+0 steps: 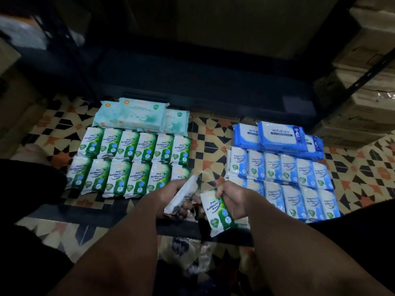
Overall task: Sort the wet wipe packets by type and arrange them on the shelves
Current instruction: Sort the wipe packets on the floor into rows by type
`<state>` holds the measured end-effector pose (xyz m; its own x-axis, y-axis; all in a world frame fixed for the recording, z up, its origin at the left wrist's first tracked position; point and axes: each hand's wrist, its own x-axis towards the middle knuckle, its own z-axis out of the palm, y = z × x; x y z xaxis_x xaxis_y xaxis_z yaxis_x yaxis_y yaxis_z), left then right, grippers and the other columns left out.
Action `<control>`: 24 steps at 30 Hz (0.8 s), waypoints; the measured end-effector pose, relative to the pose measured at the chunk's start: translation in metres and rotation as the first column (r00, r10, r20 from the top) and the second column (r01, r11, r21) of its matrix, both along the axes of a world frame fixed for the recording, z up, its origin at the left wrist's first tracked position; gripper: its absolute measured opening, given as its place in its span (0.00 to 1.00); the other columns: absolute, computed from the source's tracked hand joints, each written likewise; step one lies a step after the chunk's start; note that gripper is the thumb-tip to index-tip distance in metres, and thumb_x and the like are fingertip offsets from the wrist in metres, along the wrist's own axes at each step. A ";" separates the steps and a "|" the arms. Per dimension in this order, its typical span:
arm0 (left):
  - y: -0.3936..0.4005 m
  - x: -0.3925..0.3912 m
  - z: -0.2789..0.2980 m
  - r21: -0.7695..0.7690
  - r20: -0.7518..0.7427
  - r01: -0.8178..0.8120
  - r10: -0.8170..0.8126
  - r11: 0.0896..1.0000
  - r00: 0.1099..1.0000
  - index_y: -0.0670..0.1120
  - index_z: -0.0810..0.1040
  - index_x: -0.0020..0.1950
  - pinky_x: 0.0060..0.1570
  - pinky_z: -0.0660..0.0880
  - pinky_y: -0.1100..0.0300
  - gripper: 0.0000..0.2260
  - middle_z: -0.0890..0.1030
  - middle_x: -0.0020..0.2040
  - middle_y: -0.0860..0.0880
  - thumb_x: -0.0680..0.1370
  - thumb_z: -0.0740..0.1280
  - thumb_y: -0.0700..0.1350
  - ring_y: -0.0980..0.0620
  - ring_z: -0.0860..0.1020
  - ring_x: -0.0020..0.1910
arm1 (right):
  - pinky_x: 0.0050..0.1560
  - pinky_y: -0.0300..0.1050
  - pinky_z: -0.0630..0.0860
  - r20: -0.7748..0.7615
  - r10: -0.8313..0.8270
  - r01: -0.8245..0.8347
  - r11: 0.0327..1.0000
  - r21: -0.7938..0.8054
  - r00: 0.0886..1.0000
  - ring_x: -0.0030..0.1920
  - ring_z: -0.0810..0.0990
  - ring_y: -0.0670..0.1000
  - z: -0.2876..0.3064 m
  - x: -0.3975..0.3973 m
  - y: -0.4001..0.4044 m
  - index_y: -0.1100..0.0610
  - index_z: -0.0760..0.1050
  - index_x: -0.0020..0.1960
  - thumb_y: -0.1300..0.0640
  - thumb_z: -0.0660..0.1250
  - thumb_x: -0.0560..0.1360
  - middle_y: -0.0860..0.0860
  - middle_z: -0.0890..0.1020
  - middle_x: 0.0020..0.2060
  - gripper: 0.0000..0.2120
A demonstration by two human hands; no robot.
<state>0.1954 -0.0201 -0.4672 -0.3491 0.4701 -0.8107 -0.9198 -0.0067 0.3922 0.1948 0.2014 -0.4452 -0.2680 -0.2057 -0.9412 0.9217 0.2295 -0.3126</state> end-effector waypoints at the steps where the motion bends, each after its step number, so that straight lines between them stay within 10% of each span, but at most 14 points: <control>1: 0.001 -0.002 0.006 -0.004 -0.050 -0.031 0.030 1.000 0.998 0.49 0.88 0.47 0.37 0.74 0.56 0.25 0.85 0.42 0.48 0.78 0.61 0.66 0.50 0.80 0.34 | 0.56 0.53 0.79 -0.001 -0.058 0.058 0.997 -0.045 0.998 0.53 0.82 0.61 -0.001 0.000 -0.003 0.61 0.69 0.71 0.59 0.60 0.65 0.63 0.81 0.56 0.33; 3: -0.009 -0.003 0.013 0.012 -0.083 -0.095 0.096 0.995 0.992 0.49 0.80 0.68 0.42 0.72 0.54 0.32 0.82 0.55 0.44 0.75 0.64 0.71 0.46 0.79 0.46 | 0.55 0.52 0.78 -0.029 -0.169 0.165 0.981 -0.105 0.985 0.51 0.80 0.59 -0.003 -0.001 -0.008 0.61 0.80 0.62 0.62 0.54 0.71 0.62 0.81 0.53 0.24; 5: -0.022 -0.002 0.016 0.111 -0.055 -0.117 0.124 0.987 0.991 0.41 0.76 0.71 0.37 0.67 0.55 0.34 0.76 0.46 0.44 0.74 0.72 0.63 0.47 0.73 0.37 | 0.54 0.52 0.79 -0.040 -0.205 0.197 0.969 -0.152 0.978 0.52 0.79 0.59 -0.002 -0.003 -0.017 0.58 0.85 0.58 0.64 0.52 0.75 0.60 0.82 0.53 0.24; 8: -0.047 -0.004 0.011 0.072 -0.070 -0.140 0.146 0.987 0.987 0.36 0.79 0.64 0.37 0.74 0.55 0.27 0.78 0.48 0.41 0.68 0.75 0.48 0.45 0.77 0.36 | 0.53 0.53 0.81 -0.042 -0.281 0.271 0.950 -0.155 0.959 0.55 0.82 0.60 -0.001 -0.011 -0.039 0.62 0.73 0.69 0.66 0.59 0.75 0.61 0.80 0.61 0.23; 11: -0.070 -0.004 0.013 -0.085 -0.073 -0.124 0.118 0.989 0.990 0.38 0.80 0.50 0.38 0.77 0.55 0.16 0.81 0.43 0.40 0.69 0.73 0.47 0.42 0.81 0.38 | 0.68 0.59 0.74 -0.075 -0.314 0.302 0.943 -0.140 0.946 0.63 0.78 0.61 -0.016 -0.020 -0.056 0.60 0.62 0.77 0.66 0.72 0.62 0.59 0.74 0.69 0.44; 17: -0.111 -0.009 0.024 -0.308 -0.137 -0.211 0.176 0.928 0.975 0.43 0.79 0.66 0.61 0.74 0.43 0.32 0.80 0.62 0.37 0.65 0.73 0.55 0.39 0.78 0.60 | 0.43 0.55 0.83 -0.150 -0.310 0.277 0.939 -0.206 0.939 0.49 0.84 0.60 -0.011 -0.035 -0.097 0.64 0.73 0.64 0.70 0.66 0.76 0.60 0.83 0.54 0.17; 20: -0.129 -0.021 0.031 -0.386 -0.329 -0.314 0.189 0.868 0.925 0.51 0.60 0.80 0.65 0.64 0.45 0.38 0.57 0.81 0.44 0.71 0.68 0.49 0.40 0.58 0.78 | 0.45 0.53 0.80 -0.220 -0.242 0.205 0.962 -0.178 0.945 0.65 0.77 0.58 -0.010 -0.046 -0.121 0.58 0.65 0.76 0.70 0.73 0.73 0.59 0.76 0.68 0.35; 24: -0.180 -0.036 0.030 -0.442 -0.436 -0.455 0.258 0.773 0.862 0.45 0.51 0.83 0.57 0.61 0.51 0.33 0.54 0.82 0.43 0.80 0.59 0.37 0.40 0.57 0.78 | 0.45 0.52 0.78 -0.310 -0.102 0.088 0.994 -0.059 0.945 0.74 0.67 0.58 -0.010 -0.059 -0.172 0.53 0.62 0.78 0.64 0.77 0.72 0.55 0.66 0.77 0.40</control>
